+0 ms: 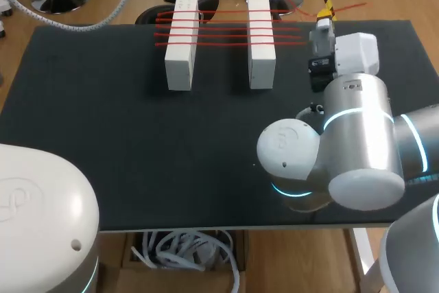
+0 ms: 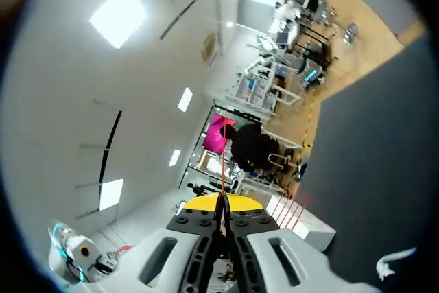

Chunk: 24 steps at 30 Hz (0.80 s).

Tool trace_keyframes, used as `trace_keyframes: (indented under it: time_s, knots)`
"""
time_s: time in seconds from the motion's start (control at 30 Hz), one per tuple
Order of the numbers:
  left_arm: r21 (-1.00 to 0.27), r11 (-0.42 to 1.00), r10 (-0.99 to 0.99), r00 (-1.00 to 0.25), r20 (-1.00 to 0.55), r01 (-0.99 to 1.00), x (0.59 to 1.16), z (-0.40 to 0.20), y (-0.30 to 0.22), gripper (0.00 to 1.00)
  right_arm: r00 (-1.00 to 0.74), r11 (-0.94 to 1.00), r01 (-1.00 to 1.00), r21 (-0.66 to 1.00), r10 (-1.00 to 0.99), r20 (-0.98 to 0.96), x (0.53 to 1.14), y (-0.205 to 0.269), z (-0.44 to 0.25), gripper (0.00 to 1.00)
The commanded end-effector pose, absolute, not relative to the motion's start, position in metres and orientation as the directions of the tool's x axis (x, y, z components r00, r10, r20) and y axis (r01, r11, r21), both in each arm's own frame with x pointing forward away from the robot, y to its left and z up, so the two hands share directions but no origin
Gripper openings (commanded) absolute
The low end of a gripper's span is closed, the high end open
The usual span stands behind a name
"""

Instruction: Grab the tape and strap the tape.

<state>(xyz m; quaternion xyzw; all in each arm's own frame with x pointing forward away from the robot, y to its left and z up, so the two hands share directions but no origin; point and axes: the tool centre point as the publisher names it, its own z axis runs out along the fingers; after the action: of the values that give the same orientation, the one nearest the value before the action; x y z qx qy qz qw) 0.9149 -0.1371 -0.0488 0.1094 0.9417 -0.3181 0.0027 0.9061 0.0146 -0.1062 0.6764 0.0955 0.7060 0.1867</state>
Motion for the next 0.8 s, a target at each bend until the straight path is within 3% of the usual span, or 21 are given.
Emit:
trace_keyframes:
  time_s: [0.03,0.4,0.57,0.8]
  knots:
    - [-0.595,0.776,0.204,-0.976,-0.073,0.207,0.915,-0.048,-0.137,0.00,-0.056,-0.821,-0.170,0.545,0.560,0.826,0.908,0.013,-0.106,0.00]
    - [-0.595,0.776,0.204,-0.976,-0.073,0.207,0.915,-0.048,-0.137,0.00,-0.056,-0.821,-0.170,0.545,0.560,0.826,0.908,0.013,-0.106,0.00]
    - [-0.595,0.776,0.204,-0.976,-0.073,0.207,0.915,-0.048,-0.137,0.00,0.081,-0.726,-0.306,0.616,0.625,0.776,0.912,0.021,-0.098,0.00]
    - [-0.595,0.776,0.204,-0.976,-0.073,0.207,0.915,-0.048,-0.137,0.00,0.070,-0.659,-0.316,0.682,0.701,0.710,0.910,0.040,-0.086,0.00]
